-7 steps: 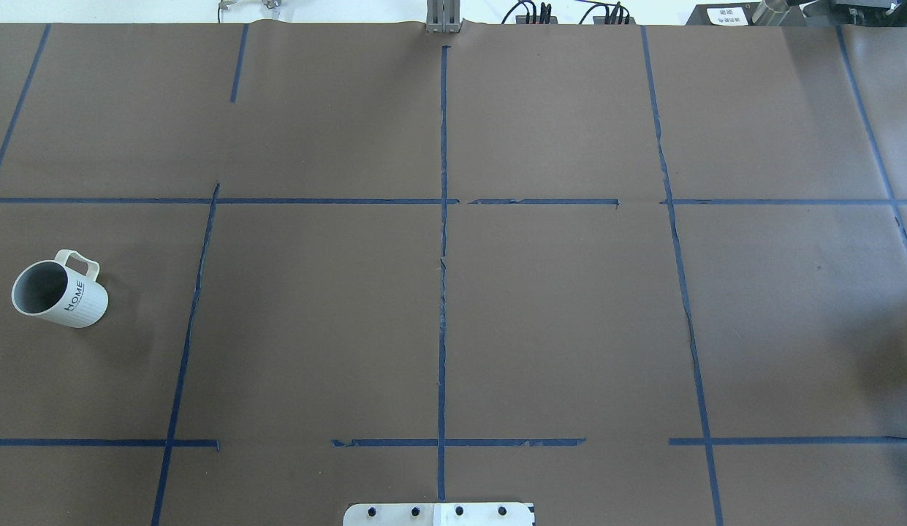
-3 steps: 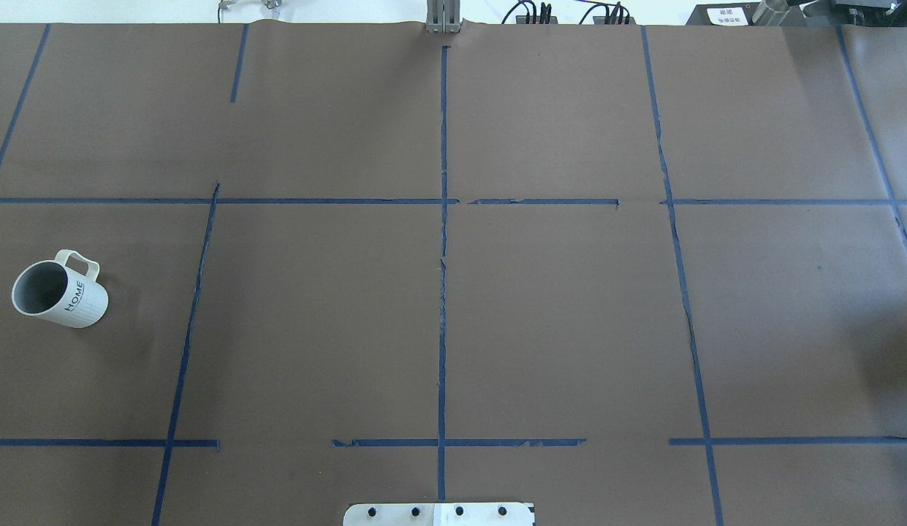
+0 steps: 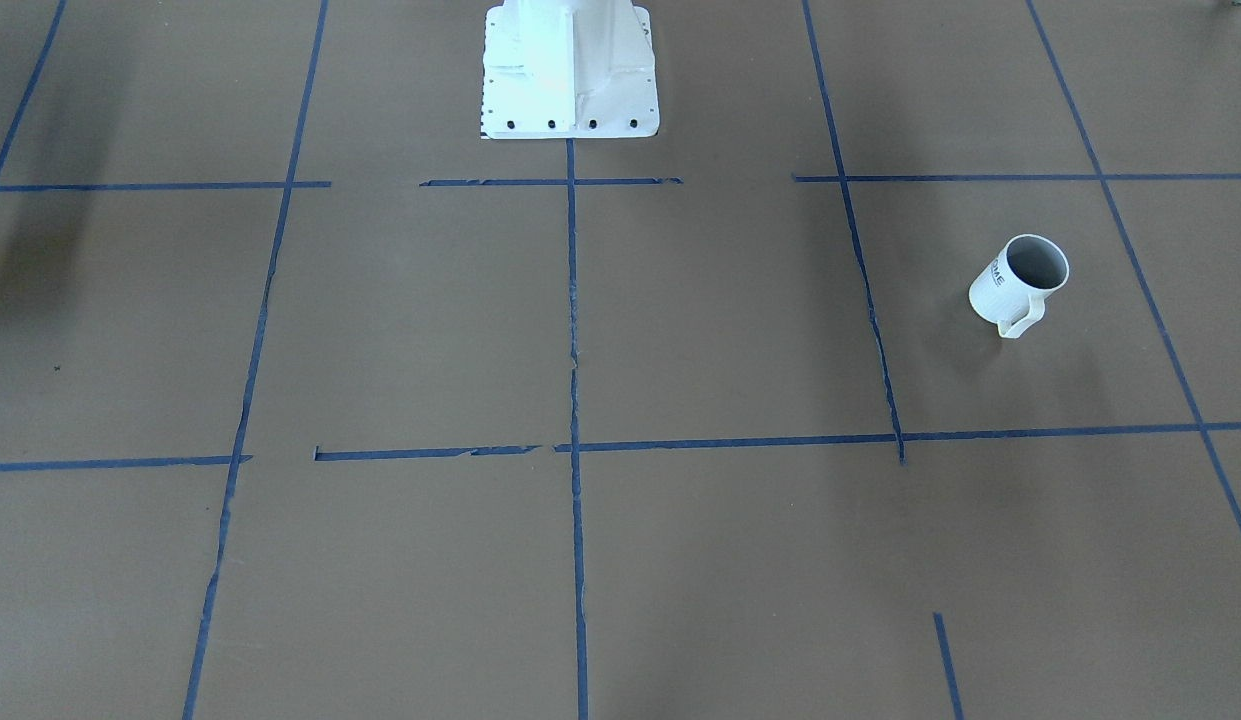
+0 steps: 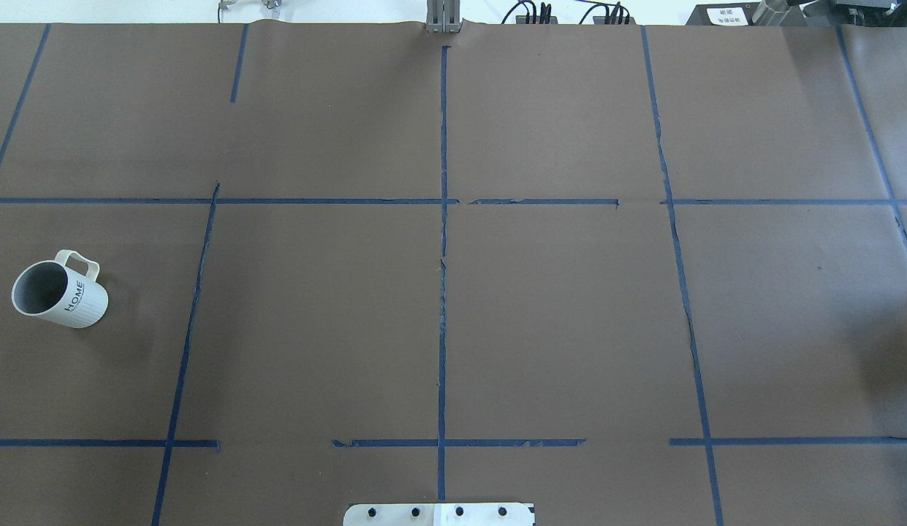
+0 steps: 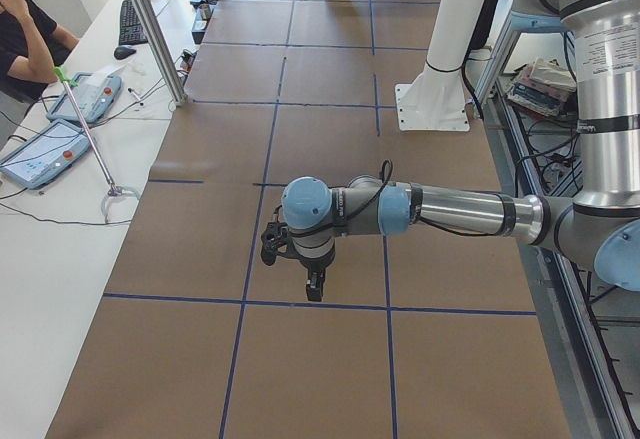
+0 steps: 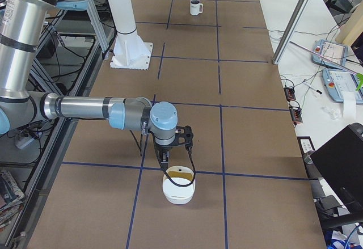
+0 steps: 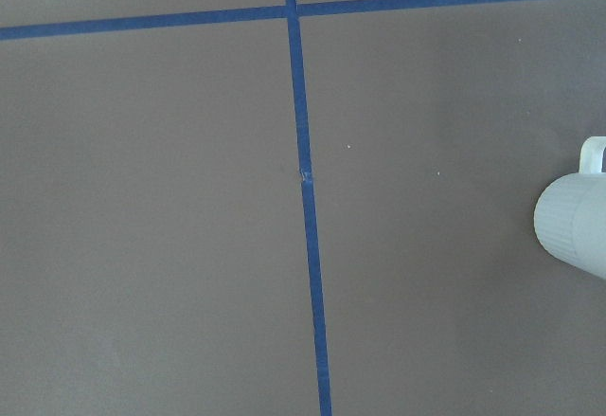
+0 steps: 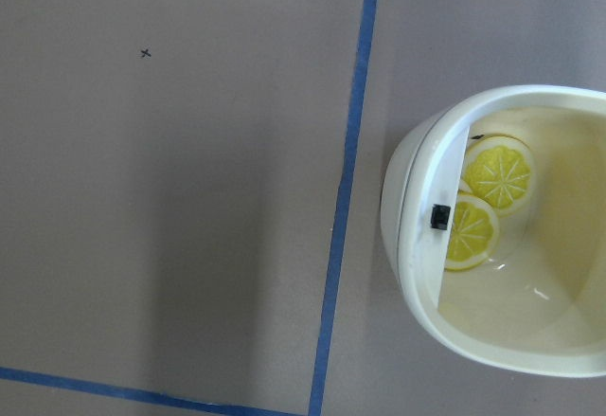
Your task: Left arm hands cup to right arm to dump lemon
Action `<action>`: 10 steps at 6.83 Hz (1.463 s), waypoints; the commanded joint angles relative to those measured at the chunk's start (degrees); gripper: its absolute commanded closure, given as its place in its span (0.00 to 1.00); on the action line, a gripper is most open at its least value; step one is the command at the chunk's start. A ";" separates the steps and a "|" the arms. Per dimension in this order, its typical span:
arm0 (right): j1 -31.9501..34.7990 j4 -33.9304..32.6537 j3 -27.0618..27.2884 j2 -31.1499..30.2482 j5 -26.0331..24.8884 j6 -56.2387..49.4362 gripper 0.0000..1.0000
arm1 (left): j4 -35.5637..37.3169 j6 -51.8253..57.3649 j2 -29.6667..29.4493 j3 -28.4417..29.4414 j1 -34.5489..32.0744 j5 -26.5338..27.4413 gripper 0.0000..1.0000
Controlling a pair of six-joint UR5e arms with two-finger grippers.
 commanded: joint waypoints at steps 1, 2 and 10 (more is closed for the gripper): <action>0.04 0.15 -0.15 0.00 -0.25 0.18 0.00 | 1.45 0.00 -0.48 -0.64 0.01 0.41 0.00; 0.04 0.15 0.03 -0.08 -0.08 0.18 0.00 | 1.10 0.17 -0.57 -0.73 0.01 0.67 0.00; 0.04 0.07 1.70 0.44 -0.16 0.35 0.00 | 1.36 0.44 0.75 -1.61 0.10 0.94 0.00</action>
